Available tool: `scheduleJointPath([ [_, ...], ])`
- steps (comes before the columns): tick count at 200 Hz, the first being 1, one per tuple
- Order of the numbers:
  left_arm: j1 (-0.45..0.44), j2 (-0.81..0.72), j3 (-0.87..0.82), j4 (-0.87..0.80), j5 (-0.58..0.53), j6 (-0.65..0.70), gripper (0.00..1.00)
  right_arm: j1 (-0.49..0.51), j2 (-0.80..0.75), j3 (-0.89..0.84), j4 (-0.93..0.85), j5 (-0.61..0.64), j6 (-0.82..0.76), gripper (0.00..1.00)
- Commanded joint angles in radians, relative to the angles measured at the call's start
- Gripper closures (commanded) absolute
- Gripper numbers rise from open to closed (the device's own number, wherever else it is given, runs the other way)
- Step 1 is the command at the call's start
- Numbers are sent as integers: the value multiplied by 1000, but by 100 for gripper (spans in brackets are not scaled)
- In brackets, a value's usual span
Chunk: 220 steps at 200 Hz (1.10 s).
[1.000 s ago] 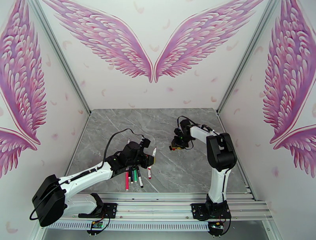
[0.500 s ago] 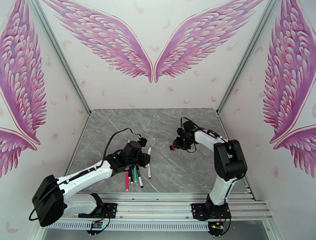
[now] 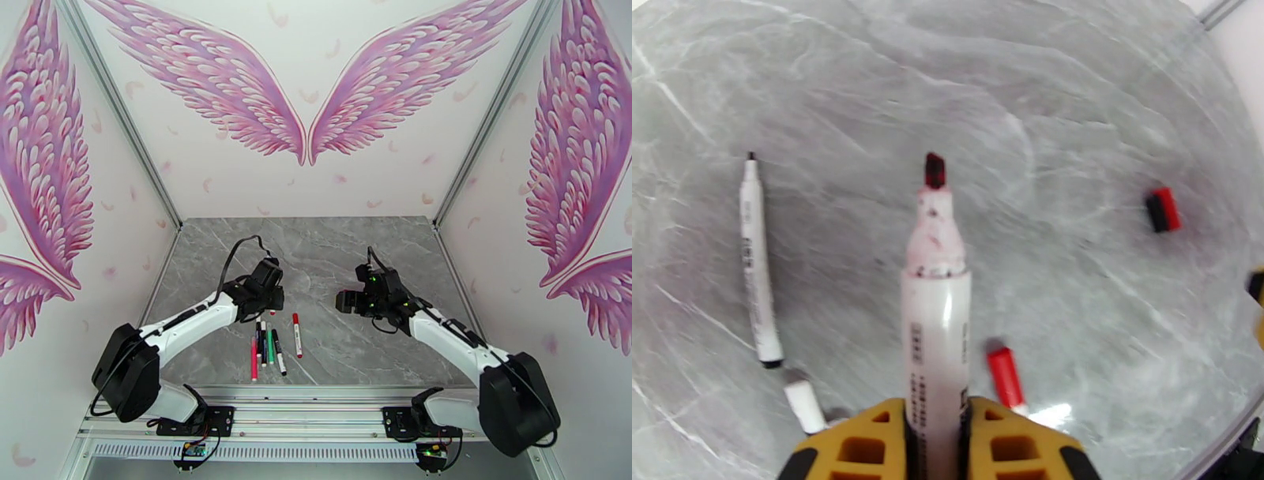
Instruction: Open the pen caps
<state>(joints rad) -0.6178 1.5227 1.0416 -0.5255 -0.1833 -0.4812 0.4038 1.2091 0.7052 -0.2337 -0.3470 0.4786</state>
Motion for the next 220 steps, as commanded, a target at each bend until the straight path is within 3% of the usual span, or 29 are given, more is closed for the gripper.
scheduleJointPath([
  [1, 30, 64, 52, -41, -80, 57, 99, 50, -78, -43, 105, 14, 74, 1],
  [58, 71, 224, 137, -59, -207, 80, 98, 145, -173, -61, 112, 32, 124, 1],
  [168, 91, 447, 274, -63, -212, 64, 93, 161, -163, -59, 101, 46, 154, 1],
  [220, 90, 453, 256, -82, -247, 41, 88, 165, -126, -38, 130, 34, 170, 1],
])
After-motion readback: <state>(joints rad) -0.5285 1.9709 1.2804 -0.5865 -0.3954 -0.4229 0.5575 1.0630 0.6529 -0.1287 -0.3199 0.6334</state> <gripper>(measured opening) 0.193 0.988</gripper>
